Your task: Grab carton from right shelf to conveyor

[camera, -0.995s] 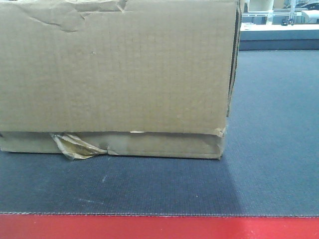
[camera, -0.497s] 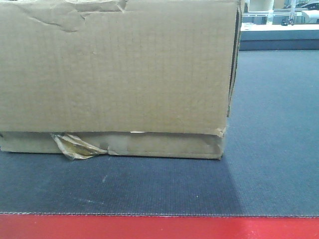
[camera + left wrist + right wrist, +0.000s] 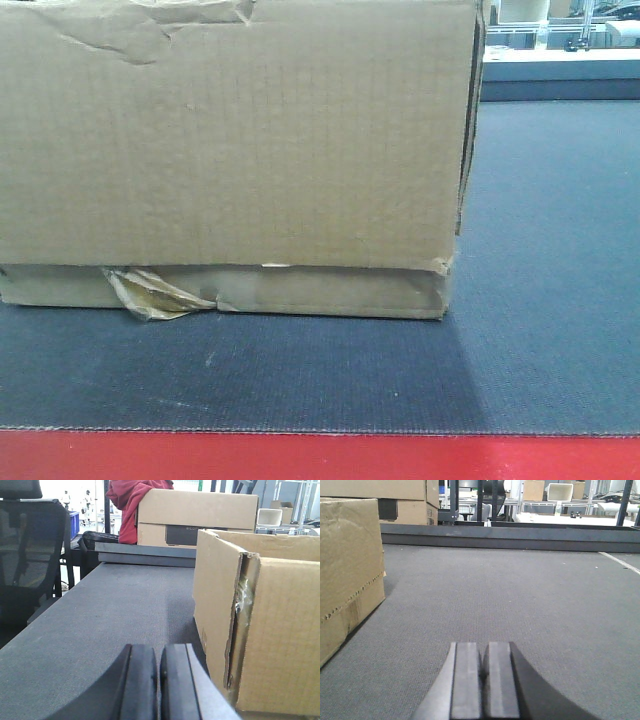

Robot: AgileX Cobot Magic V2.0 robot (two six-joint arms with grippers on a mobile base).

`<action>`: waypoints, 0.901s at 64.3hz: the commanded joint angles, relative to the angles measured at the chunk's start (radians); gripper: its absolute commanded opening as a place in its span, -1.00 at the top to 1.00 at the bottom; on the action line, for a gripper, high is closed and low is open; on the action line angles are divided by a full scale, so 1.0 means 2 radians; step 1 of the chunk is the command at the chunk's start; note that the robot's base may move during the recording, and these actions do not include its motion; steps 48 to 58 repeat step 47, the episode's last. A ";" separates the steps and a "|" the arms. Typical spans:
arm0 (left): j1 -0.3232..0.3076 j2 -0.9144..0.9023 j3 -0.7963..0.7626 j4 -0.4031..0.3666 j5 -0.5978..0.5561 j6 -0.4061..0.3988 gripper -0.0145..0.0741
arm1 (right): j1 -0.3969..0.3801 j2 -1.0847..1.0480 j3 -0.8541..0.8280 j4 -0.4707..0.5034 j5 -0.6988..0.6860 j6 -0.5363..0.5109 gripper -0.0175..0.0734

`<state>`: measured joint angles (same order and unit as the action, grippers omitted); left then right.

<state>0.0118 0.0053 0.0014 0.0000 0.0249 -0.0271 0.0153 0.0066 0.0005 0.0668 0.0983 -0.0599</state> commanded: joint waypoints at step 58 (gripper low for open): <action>0.002 -0.003 -0.001 0.000 -0.008 0.000 0.63 | -0.002 -0.003 0.000 0.001 -0.013 -0.003 0.79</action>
